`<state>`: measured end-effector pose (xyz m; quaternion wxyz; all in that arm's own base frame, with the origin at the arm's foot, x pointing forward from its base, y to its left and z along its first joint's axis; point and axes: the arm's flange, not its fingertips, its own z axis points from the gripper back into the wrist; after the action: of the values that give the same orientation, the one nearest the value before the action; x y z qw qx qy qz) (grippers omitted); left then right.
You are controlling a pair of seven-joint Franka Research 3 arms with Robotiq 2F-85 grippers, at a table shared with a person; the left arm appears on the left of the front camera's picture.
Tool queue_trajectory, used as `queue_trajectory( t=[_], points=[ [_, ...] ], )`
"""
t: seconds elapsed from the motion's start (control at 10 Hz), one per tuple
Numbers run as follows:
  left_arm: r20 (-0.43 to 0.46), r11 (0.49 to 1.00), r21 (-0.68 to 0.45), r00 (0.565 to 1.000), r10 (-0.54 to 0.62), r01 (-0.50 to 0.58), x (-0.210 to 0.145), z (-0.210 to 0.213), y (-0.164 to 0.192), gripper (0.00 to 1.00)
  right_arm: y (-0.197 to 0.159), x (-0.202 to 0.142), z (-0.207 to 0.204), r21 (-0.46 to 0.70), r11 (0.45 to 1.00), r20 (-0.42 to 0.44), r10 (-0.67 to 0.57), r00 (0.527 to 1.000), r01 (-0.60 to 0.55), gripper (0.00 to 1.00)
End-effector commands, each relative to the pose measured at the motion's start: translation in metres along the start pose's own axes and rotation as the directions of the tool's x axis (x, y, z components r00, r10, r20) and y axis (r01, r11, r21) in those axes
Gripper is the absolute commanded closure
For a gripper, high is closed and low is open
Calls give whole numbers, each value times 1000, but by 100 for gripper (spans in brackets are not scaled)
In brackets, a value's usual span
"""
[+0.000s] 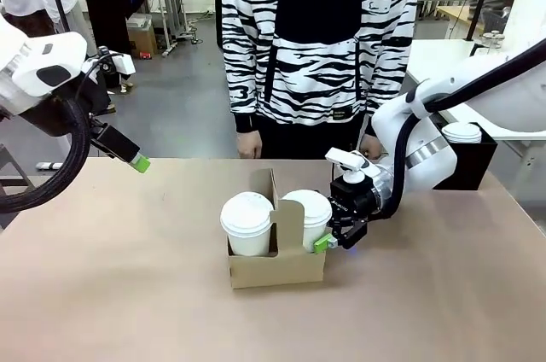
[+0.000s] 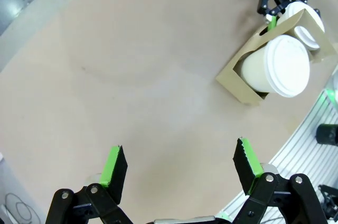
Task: Pour a drink into a cup and package it in a carrier.
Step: Insert the held 600 ml Paper Cup into the Cup Carrier.
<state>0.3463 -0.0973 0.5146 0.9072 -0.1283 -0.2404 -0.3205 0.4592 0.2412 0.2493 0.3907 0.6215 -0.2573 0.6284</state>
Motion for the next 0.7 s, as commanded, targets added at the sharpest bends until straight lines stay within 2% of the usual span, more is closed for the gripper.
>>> queue_trajectory(
  t=[0.0,0.4,0.5,0.6],
  points=[
    [10,1000,-17,1000,-4,4,-1,1,1,0,10,6,10,-19,997,-66,75,995,-76,0],
    [10,1000,-17,1000,-4,4,-1,1,1,0,43,46,51,-174,979,-204,74,976,-111,0],
    [10,1000,-17,1000,-4,4,-1,1,1,0,54,60,64,-225,969,-219,56,974,-106,0],
    [10,1000,-17,1000,-4,4,-1,1,1,0,74,76,78,-327,943,-225,-15,974,-61,0]
  ],
)
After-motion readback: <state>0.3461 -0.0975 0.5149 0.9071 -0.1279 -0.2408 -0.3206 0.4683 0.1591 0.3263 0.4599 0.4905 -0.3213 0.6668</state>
